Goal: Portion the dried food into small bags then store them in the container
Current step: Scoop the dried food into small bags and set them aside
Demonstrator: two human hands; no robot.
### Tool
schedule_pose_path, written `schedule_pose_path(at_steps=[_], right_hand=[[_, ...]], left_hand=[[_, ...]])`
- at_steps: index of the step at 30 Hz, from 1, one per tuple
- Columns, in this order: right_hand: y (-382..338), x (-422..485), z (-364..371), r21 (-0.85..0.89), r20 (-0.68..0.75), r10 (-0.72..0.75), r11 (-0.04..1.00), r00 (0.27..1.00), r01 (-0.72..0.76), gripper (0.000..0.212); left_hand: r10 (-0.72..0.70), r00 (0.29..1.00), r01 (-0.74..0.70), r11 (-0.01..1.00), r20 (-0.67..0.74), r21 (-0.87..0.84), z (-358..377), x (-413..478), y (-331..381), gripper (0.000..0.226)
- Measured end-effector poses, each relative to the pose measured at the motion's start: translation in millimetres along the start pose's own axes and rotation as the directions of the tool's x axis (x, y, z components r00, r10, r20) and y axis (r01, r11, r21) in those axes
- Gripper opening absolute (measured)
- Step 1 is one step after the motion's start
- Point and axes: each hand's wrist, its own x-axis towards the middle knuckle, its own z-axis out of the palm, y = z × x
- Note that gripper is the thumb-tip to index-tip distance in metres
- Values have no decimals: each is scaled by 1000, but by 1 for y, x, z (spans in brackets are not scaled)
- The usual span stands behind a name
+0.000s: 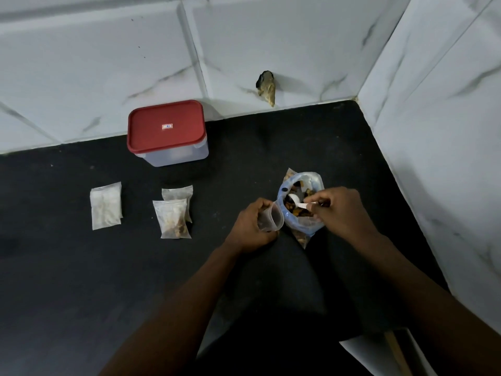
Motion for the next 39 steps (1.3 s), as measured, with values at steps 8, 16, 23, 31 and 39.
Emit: schedule_pose_path(at_steps=[8, 16, 23, 31, 39], right_hand=[[5, 2, 1, 389, 138, 374, 831, 917, -398, 14], [11, 0, 5, 606, 203, 523, 596, 827, -526, 14], [5, -6, 10, 523, 142, 488, 701, 861, -484, 15], [12, -9, -1, 629, 278, 537, 525, 797, -573, 17], [3, -11, 9, 424, 21, 446, 806, 895, -412, 16]], left_hand=[[42, 999, -42, 999, -15, 8, 3, 0, -4, 55], [55, 998, -55, 997, -6, 45, 1, -1, -4, 56], [58, 998, -58, 998, 4, 35, 2, -1, -3, 58], [78, 997, -77, 997, -11, 14, 1, -4, -1, 57], [155, 984, -156, 988, -84, -12, 5, -5, 0, 61]])
